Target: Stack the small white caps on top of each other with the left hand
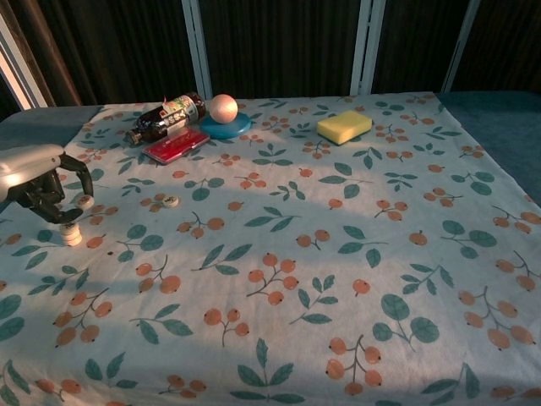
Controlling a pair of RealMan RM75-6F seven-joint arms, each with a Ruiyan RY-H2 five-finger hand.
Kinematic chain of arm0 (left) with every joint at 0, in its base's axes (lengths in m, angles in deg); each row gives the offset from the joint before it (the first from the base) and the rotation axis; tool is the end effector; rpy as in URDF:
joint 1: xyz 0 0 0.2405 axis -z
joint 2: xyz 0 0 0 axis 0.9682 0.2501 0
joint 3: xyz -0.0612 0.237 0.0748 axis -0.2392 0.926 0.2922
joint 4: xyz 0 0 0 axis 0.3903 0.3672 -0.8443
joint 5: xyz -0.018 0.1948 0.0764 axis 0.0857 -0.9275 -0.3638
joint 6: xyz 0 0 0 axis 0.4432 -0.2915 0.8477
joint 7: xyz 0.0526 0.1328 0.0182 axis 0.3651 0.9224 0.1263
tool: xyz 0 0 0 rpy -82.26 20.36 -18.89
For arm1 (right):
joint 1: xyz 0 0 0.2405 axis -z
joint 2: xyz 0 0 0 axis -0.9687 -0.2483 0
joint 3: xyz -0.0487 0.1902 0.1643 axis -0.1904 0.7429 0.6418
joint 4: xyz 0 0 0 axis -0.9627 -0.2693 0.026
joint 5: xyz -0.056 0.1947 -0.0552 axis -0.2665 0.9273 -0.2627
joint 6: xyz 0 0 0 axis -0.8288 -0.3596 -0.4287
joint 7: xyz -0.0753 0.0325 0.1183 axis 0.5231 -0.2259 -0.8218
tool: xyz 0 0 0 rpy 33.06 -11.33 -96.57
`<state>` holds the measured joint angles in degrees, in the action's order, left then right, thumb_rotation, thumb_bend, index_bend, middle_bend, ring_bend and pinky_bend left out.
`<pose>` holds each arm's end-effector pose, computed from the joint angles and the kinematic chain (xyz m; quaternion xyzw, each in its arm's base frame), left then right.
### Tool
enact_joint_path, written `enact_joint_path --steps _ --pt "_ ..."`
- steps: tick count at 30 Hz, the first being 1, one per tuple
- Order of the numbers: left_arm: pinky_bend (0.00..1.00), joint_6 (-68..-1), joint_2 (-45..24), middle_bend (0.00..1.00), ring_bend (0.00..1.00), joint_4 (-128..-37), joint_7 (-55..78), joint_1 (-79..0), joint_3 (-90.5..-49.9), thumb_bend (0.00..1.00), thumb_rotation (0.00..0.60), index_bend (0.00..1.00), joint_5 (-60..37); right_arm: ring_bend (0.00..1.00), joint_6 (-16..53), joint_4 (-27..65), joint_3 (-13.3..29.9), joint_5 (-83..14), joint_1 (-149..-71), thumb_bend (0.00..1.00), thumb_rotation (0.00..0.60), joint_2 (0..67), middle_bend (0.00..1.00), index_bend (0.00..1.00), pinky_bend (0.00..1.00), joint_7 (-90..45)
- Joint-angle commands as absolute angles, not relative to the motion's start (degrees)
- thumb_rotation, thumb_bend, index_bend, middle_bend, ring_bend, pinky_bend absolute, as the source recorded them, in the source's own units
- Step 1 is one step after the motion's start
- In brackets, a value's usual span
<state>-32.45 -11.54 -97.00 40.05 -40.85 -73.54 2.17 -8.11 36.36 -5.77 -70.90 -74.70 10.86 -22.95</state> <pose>-0.2271 0.3349 0.0264 -0.6469 -0.4500 -0.2867 0.5449 -0.3071 -0.1231 0.1616 0.6492 -0.3732 0.3821 0.5416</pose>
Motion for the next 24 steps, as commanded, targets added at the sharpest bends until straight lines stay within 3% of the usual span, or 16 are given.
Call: enact_joint_path --steps 1,24 --pt "1.0 -32.27 -11.14 1.0 1.0 -96.63 39.32 -41.28 -73.01 0.39 0.6 0.5 2.14 0.0 -8.04 36.39 -5.74 -70.83 -74.71 0.18 0.6 10.92 0.0 0.0 0.0 -22.82" --pt "1.0 -30.48 -11.12 1.0 1.0 -93.35 38.49 -41.26 -71.13 0.39 0.6 0.49 2.5 0.0 -7.57 36.75 -5.69 -70.61 -74.92 0.18 0.6 11.37 0.0 0.0 0.0 -21.83"
